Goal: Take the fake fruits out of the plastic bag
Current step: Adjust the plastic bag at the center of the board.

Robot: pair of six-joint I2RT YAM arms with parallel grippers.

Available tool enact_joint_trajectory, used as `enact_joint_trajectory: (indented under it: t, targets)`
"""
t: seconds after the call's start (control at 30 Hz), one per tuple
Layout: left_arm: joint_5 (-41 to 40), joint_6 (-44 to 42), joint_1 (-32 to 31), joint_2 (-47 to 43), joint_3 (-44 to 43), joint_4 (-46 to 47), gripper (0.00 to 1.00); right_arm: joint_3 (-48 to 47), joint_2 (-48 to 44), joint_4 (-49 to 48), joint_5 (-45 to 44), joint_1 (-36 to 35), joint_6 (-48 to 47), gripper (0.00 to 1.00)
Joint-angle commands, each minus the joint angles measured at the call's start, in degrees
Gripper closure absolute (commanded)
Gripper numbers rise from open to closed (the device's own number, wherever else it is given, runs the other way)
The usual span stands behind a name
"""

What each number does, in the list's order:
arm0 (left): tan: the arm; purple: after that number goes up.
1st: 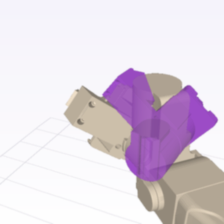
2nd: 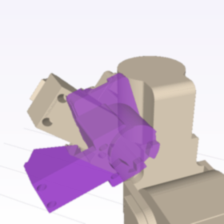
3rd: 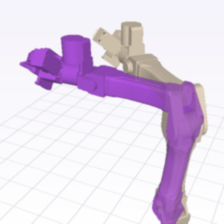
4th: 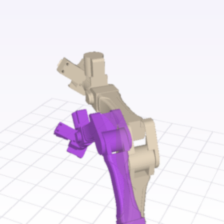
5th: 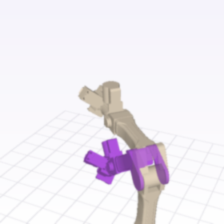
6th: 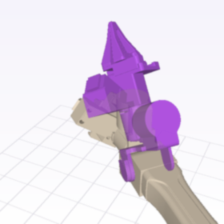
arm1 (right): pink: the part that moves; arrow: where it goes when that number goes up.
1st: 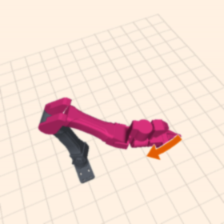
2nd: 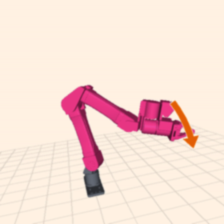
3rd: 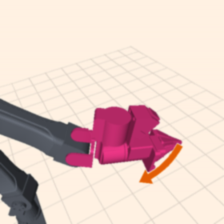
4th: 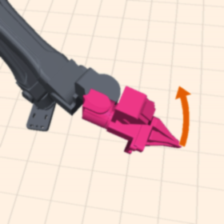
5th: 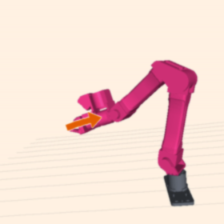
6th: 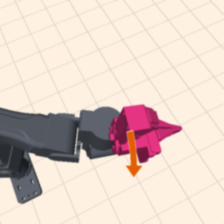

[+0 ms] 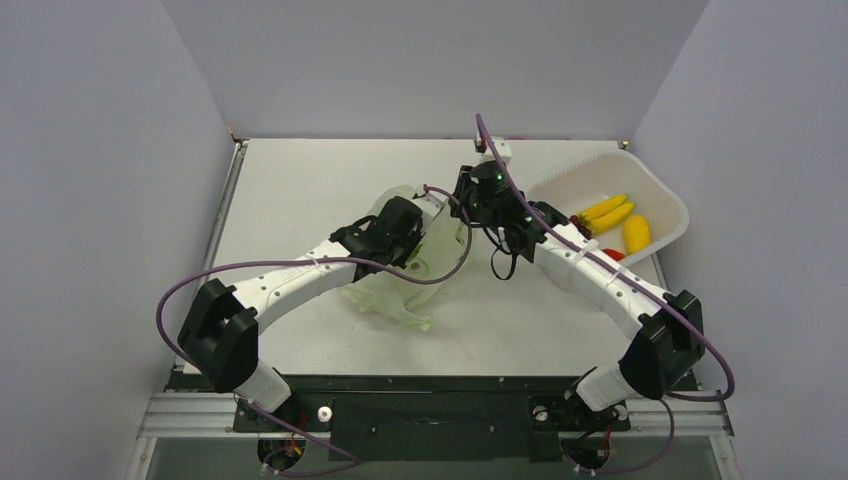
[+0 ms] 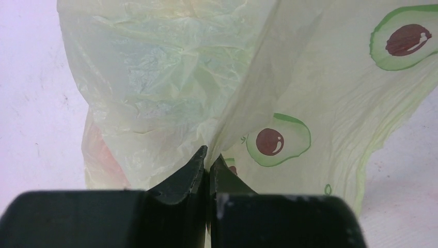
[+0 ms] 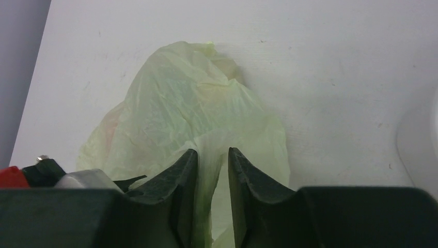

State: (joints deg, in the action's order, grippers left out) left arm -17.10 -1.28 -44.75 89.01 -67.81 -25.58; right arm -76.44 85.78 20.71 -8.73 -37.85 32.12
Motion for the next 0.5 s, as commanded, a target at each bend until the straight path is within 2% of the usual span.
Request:
enact_joint_trajectory:
  t: [0.0,0.1,0.17,0.23,0.47]
  targets:
    - [3.09,0.79,1.69,-3.27,-0.42,3.38,1.0,3.17,-5.47,0.3,-0.91,3.35,1.58,0.7]
    - [5.94,0.9,2.7,-3.26,-1.04,3.06,1.0,5.51,-8.02,0.54,0.04,5.17,1.47,0.46]
    - [7.6,2.18,3.41,-3.16,-1.54,2.55,1.0,7.25,-11.07,0.65,0.05,5.64,1.12,0.36]
    - [9.02,2.88,4.05,-3.38,-1.82,2.35,1.0,9.08,-13.44,0.92,0.15,5.87,0.86,0.29]
    - [11.17,3.28,4.67,-4.54,-1.8,2.16,1.0,19.4,-25.76,-2.53,0.97,6.11,-3.34,0.19]
